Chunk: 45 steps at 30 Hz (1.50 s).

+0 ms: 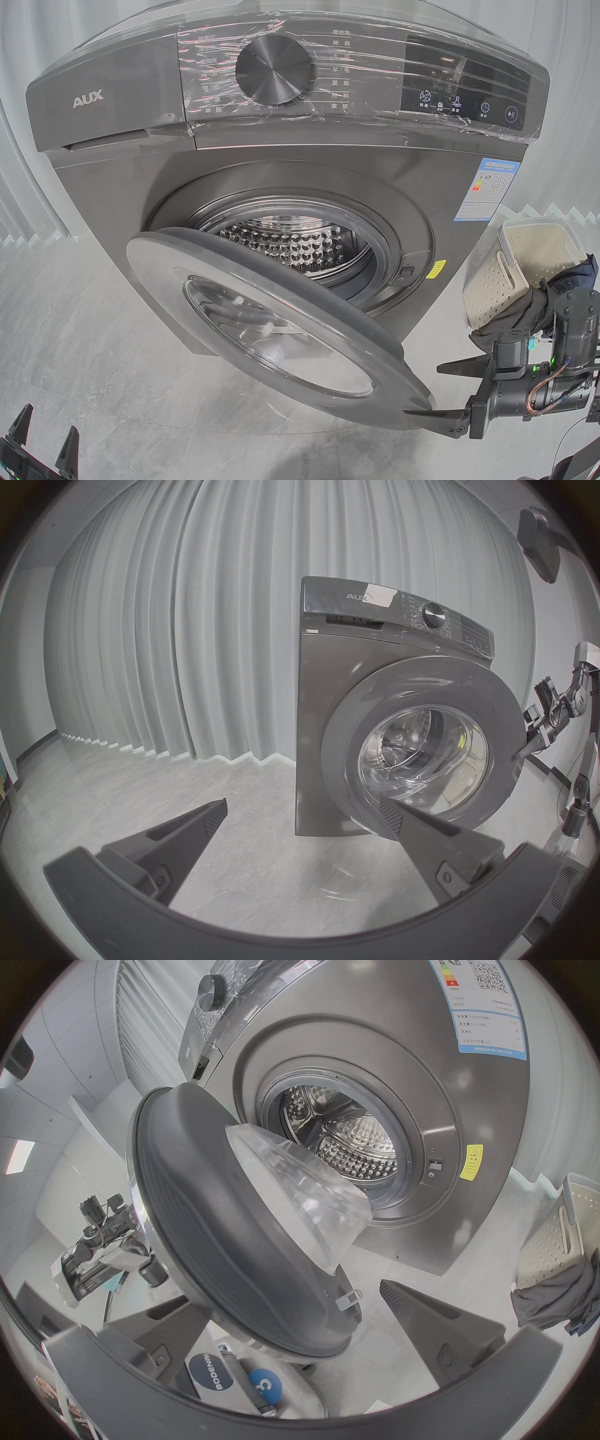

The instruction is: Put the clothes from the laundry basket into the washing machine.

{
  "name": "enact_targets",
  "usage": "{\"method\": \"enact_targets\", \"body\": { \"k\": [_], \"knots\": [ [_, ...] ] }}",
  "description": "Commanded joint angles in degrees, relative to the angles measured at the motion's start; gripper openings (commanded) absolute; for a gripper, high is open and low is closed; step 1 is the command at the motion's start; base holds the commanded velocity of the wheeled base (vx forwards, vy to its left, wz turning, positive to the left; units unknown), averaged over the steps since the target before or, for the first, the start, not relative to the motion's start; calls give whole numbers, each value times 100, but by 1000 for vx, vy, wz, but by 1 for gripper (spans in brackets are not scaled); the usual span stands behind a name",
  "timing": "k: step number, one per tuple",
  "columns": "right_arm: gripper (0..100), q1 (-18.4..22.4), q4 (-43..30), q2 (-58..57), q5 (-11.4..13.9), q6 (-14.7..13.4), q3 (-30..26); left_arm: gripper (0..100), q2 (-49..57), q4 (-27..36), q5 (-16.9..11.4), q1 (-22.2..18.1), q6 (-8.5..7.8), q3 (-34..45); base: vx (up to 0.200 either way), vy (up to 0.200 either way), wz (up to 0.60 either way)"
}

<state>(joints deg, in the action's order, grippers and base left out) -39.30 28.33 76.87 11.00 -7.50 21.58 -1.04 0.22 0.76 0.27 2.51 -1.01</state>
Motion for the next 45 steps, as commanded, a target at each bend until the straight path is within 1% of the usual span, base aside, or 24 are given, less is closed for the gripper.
{"method": "enact_targets", "body": {
  "k": [1,3,5,7,9,10,13,14,15,17,21,26,27,30,37,39,40,42,43,45],
  "knots": [
    [100,28,-3,-428,-36,11,-338,100,77,-4,4,0,4,84,0,0,0],
    [100,72,-3,-691,-36,47,-593,100,77,4,4,0,4,84,0,0,0],
    [100,204,-29,-902,-36,55,-778,100,77,4,4,0,-5,84,0,0,0],
    [100,511,-65,-1052,-27,99,-866,100,77,-4,4,0,-5,84,0,0,0],
    [100,784,-65,-1122,-1,170,-866,100,77,4,4,0,-5,84,0,0,0],
    [100,1012,-65,-1166,34,187,-831,100,77,4,4,0,-5,84,0,0,0],
    [100,1487,-56,-1131,69,187,-672,100,77,4,4,0,-5,84,0,0,0],
    [100,1496,-56,-1122,69,187,-655,100,77,-4,4,8,-5,84,0,0,0],
    [100,1663,-47,-1069,105,187,-488,100,77,4,4,0,-5,84,0,0,0],
    [100,1698,-38,-911,157,187,-374,100,77,-4,4,0,-5,84,0,0,0],
    [100,1619,-12,-436,148,196,-145,100,77,4,4,0,-5,84,0,0,0],
    [100,1373,-3,188,122,187,136,100,77,4,4,8,-5,84,0,0,0],
    [100,1373,-3,188,122,187,136,100,77,4,4,8,-5,84,0,0,0],
    [100,1206,-3,522,122,170,259,100,68,4,4,8,-5,84,0,0,0],
    [100,678,-12,548,166,152,110,100,68,4,4,8,-5,84,0,0,0],
    [100,678,-12,548,166,152,110,100,68,4,4,8,-5,84,0,0,0],
    [100,362,-3,495,122,161,4,100,68,-4,4,8,-5,84,0,0,0],
    [100,292,-3,486,113,170,4,100,68,-4,4,8,-5,84,0,0,0],
    [100,133,6,407,105,161,4,100,68,4,4,8,-5,84,0,0,0],
    [100,160,6,416,96,152,66,100,68,4,4,8,-5,84,0,0,0]
  ]
}}
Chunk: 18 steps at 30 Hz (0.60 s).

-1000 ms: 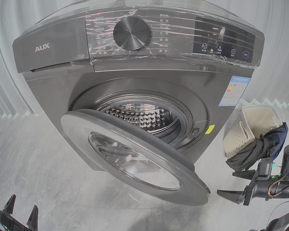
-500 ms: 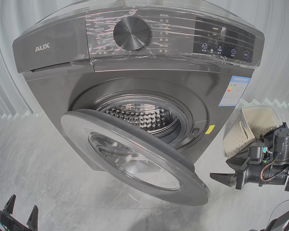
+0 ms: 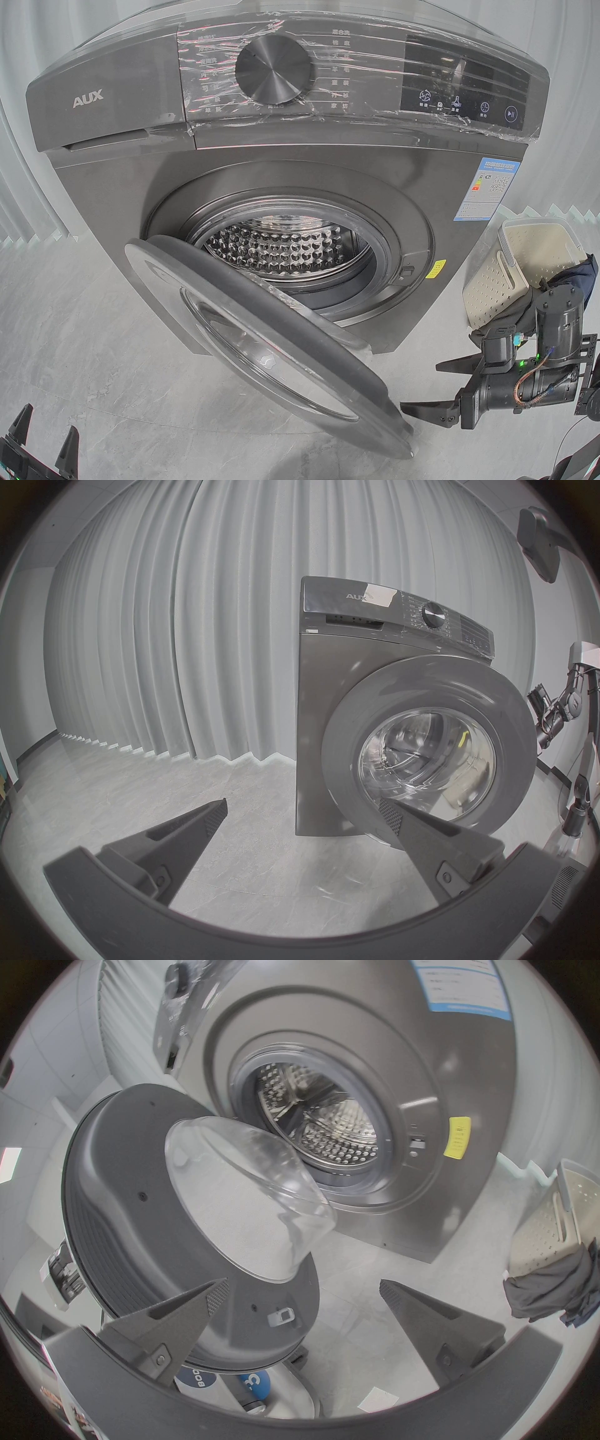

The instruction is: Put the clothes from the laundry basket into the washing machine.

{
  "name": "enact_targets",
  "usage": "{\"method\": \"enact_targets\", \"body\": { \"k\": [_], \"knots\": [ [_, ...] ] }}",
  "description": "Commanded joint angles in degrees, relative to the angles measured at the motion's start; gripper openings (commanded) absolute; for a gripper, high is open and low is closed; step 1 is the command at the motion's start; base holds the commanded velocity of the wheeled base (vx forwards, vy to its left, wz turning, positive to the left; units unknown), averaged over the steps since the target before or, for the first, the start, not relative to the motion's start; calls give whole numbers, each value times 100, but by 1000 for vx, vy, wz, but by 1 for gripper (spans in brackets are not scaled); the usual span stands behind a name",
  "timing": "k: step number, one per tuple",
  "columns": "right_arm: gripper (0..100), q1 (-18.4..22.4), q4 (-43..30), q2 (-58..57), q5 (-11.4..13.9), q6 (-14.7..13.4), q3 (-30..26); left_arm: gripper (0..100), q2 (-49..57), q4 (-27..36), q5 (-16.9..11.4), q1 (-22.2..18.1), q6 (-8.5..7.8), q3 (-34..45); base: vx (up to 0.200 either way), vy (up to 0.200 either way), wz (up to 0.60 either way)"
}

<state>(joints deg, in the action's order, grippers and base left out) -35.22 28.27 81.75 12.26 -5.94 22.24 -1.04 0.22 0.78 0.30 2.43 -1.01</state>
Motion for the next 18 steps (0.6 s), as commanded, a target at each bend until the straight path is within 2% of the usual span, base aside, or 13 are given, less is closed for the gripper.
{"method": "enact_targets", "body": {
  "k": [1,3,7,11,18],
  "knots": [
    [100,-213,12,-36,-57,-13,44,100,68,4,1,5,4,84,0,0,0],
    [100,-90,12,78,-189,-48,229,100,68,4,1,5,4,84,0,0,0],
    [100,411,21,623,-479,-65,686,100,68,4,1,5,4,84,0,0,0],
    [100,595,21,948,-506,-92,958,100,68,4,1,5,4,84,0,0,0],
    [100,727,21,1827,-523,-391,1740,100,68,4,1,5,4,84,0,0,0]
  ]
}}
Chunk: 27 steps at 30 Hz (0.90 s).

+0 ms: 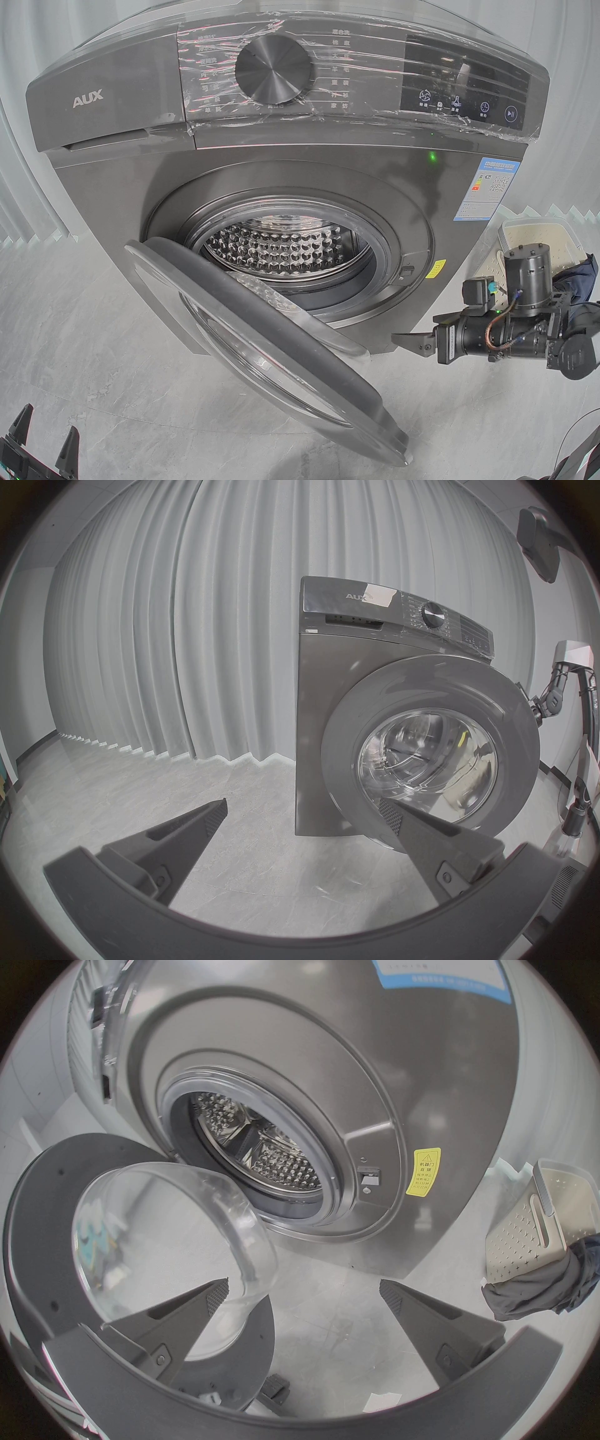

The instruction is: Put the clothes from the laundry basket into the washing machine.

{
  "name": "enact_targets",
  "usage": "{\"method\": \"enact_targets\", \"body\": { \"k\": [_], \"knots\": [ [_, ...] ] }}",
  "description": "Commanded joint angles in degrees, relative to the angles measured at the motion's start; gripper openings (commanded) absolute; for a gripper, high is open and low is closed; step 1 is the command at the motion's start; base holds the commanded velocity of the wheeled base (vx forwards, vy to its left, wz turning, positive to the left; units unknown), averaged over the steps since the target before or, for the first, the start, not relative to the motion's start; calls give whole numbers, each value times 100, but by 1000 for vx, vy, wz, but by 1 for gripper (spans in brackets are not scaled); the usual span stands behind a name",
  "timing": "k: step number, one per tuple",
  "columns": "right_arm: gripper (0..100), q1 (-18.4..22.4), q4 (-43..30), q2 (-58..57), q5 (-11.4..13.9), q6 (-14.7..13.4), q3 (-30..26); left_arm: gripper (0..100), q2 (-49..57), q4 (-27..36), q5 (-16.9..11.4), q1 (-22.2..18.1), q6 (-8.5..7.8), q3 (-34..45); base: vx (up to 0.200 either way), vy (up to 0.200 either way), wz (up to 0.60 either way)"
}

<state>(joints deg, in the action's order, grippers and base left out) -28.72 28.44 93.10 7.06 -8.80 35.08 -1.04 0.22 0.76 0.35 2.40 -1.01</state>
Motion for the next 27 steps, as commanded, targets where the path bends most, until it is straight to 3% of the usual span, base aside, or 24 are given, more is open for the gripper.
{"method": "enact_targets", "body": {
  "k": [1,11,27],
  "knots": [
    [100,77,4,762,-11,-104,517,100,68,4,4,0,-3,84,0,0,0],
    [100,-213,742,1378,-11,-78,605,100,68,-4,4,0,6,84,0,0,0],
    [100,-1013,768,1044,-11,-113,139,100,68,-4,4,0,-3,84,0,0,0]
  ]
}}
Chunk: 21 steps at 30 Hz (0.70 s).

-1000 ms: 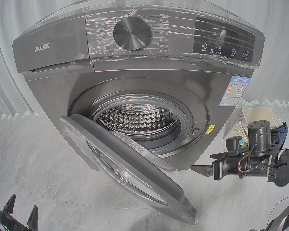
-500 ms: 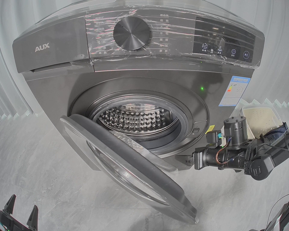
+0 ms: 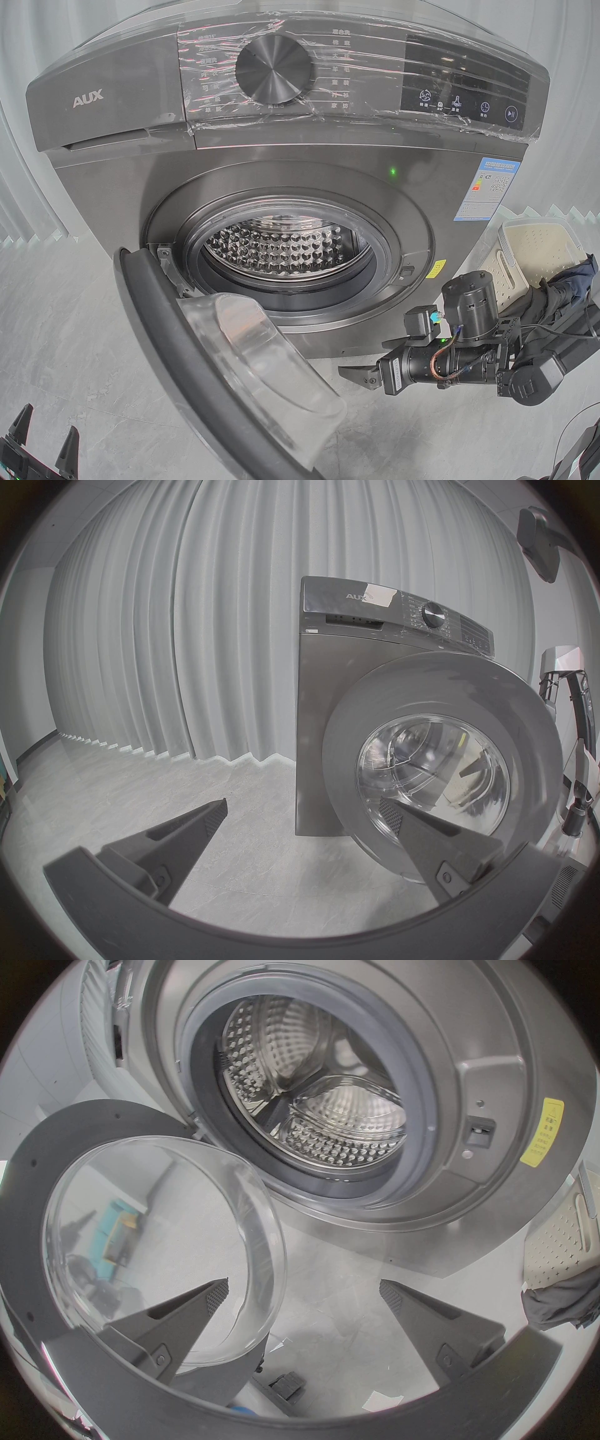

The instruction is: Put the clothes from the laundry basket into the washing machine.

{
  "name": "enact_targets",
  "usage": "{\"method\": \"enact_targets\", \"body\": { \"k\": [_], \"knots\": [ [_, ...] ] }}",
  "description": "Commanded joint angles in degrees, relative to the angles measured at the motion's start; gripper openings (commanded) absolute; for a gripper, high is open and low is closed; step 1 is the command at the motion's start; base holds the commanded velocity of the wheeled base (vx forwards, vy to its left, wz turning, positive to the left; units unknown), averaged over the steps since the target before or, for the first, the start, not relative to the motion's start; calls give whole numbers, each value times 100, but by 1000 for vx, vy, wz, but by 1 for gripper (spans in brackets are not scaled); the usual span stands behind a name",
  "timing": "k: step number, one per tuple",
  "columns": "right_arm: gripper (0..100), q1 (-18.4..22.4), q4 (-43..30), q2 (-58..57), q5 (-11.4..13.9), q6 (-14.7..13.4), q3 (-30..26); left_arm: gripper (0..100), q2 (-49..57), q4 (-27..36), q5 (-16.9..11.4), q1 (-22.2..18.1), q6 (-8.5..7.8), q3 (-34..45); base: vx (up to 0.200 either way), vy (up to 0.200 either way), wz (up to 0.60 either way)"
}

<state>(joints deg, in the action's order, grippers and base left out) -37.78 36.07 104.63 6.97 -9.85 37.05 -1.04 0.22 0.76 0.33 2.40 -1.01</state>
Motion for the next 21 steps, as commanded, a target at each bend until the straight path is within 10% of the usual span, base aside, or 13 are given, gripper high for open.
{"method": "enact_targets", "body": {
  "k": [1,21],
  "knots": [
    [100,-89,14,-92,-3,-8,-31,100,68,4,4,2,-3,84,0,0,0],
    [100,-133,409,752,-346,-61,646,100,68,-4,4,2,-12,84,-90,0,0]
  ]
}}
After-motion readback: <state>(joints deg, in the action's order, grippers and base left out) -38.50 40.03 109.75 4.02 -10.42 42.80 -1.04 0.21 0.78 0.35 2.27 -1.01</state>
